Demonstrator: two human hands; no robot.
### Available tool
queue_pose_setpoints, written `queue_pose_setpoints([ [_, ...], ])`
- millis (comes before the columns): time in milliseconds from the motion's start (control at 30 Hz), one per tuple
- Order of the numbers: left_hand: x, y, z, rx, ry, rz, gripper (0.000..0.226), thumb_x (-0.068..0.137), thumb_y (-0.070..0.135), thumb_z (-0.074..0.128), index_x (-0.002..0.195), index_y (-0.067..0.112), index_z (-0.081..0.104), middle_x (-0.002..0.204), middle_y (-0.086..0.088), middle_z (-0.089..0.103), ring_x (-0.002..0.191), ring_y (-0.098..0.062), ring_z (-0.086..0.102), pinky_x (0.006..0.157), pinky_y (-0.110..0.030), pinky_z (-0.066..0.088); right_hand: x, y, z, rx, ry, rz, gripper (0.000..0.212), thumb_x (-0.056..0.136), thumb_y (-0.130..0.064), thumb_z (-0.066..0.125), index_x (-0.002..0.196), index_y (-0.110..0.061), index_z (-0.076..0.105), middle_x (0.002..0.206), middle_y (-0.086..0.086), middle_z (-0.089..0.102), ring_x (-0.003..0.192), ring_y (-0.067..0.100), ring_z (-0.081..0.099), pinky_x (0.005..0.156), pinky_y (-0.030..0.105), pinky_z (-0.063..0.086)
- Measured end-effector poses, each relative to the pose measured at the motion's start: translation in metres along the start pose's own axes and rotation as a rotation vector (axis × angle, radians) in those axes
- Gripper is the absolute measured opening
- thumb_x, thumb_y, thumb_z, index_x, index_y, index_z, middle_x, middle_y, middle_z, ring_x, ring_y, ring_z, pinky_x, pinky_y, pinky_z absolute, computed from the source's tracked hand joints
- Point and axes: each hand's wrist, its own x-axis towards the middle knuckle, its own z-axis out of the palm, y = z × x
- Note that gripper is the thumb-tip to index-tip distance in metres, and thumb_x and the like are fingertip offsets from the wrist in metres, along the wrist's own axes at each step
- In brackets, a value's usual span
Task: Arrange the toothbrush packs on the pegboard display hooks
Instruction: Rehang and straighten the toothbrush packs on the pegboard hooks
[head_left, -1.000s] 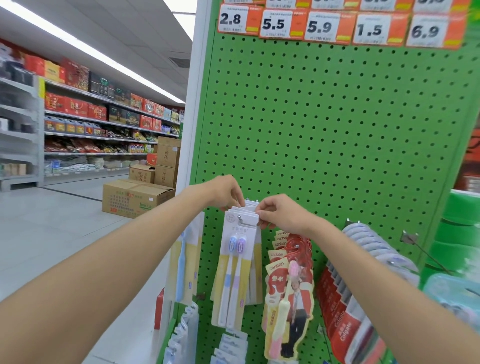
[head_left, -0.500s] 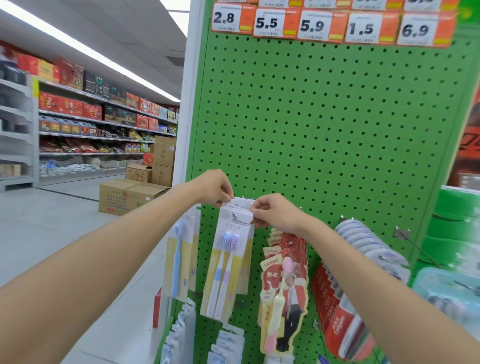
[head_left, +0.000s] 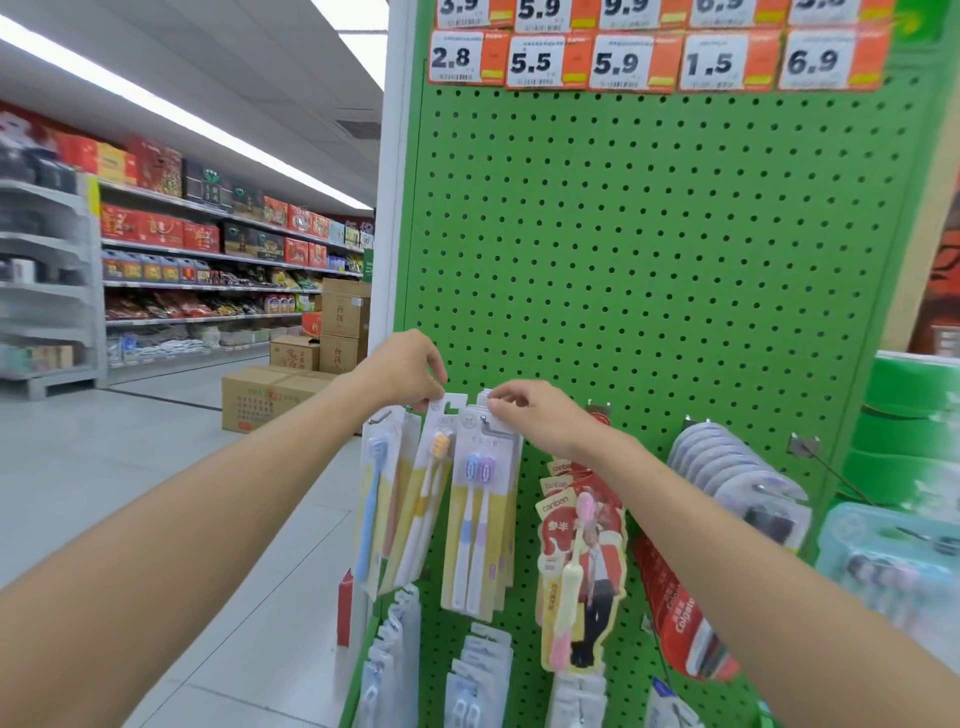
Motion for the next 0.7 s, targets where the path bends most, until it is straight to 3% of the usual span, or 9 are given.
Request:
queue_pose_setpoints([
  [167, -0.028, 0.0, 0.001, -0.062, 0.087, -0.06, 0.009, 0.084, 0.0, 0.067, 0.083, 0.008, 0.068, 0.073, -0.01, 0.073, 0.062, -0.019, 0.073, 0.072, -0.038, 0.062, -0.008, -0.012, 0.008, -0.148, 0.169, -0.032, 0.033, 0.103, -0.028, 0.045, 0.131, -0.016, 0.057, 0.139, 0.003, 0.052, 0.134, 0.02, 0.041, 0.114, 0.046, 0.031],
  [333, -0.058, 0.002, 0.001, -0.066, 0.156, -0.07, 0.007, 0.084, 0.0, 0.066, 0.083, 0.007, 0.07, 0.071, -0.008, 0.073, 0.06, -0.014, 0.072, 0.077, -0.038, 0.061, -0.029, -0.025, 0.021, -0.138, 0.432, -0.119, 0.029, 0.099, -0.012, 0.048, 0.125, -0.015, 0.06, 0.129, -0.003, 0.058, 0.125, 0.012, 0.047, 0.111, 0.029, 0.032],
  [467, -0.083, 0.004, -0.002, -0.058, 0.232, -0.041, 0.008, 0.087, 0.004, 0.068, 0.086, 0.012, 0.068, 0.099, -0.011, 0.071, 0.072, -0.02, 0.071, 0.075, -0.037, 0.06, -0.054, -0.041, 0.037, -0.036, 0.402, -0.186, 0.03, 0.098, -0.007, 0.045, 0.123, -0.012, 0.061, 0.126, -0.001, 0.061, 0.12, 0.012, 0.052, 0.107, 0.028, 0.039],
  [533, -0.094, 0.001, -0.003, -0.074, 0.273, -0.024, 0.007, 0.089, 0.01, 0.068, 0.088, 0.017, 0.066, 0.101, -0.01, 0.071, 0.077, -0.02, 0.07, 0.076, -0.038, 0.059, -0.065, -0.048, 0.049, 0.045, 0.383, -0.188, 0.032, 0.099, -0.008, 0.045, 0.127, -0.012, 0.06, 0.129, 0.0, 0.06, 0.12, 0.012, 0.052, 0.107, 0.033, 0.041],
  [633, -0.111, -0.003, 0.003, -0.201, 0.333, 0.008, 0.008, 0.089, 0.012, 0.068, 0.088, 0.018, 0.064, 0.084, -0.005, 0.072, 0.075, -0.018, 0.067, 0.076, -0.038, 0.057, -0.078, -0.053, 0.07, 0.222, 0.362, -0.134, 0.041, 0.1, -0.023, 0.05, 0.141, -0.017, 0.047, 0.139, -0.003, 0.05, 0.125, 0.011, 0.046, 0.108, 0.033, 0.039],
  [700, -0.124, -0.003, 0.01, -0.358, 0.345, 0.004, 0.006, 0.088, 0.012, 0.071, 0.09, 0.016, 0.066, 0.08, -0.005, 0.073, 0.07, -0.017, 0.066, 0.073, -0.035, 0.057, -0.085, -0.053, 0.084, 0.375, 0.359, -0.062, 0.048, 0.097, -0.036, 0.056, 0.141, -0.022, 0.043, 0.13, -0.004, 0.052, 0.115, 0.01, 0.05, 0.098, 0.031, 0.043],
])
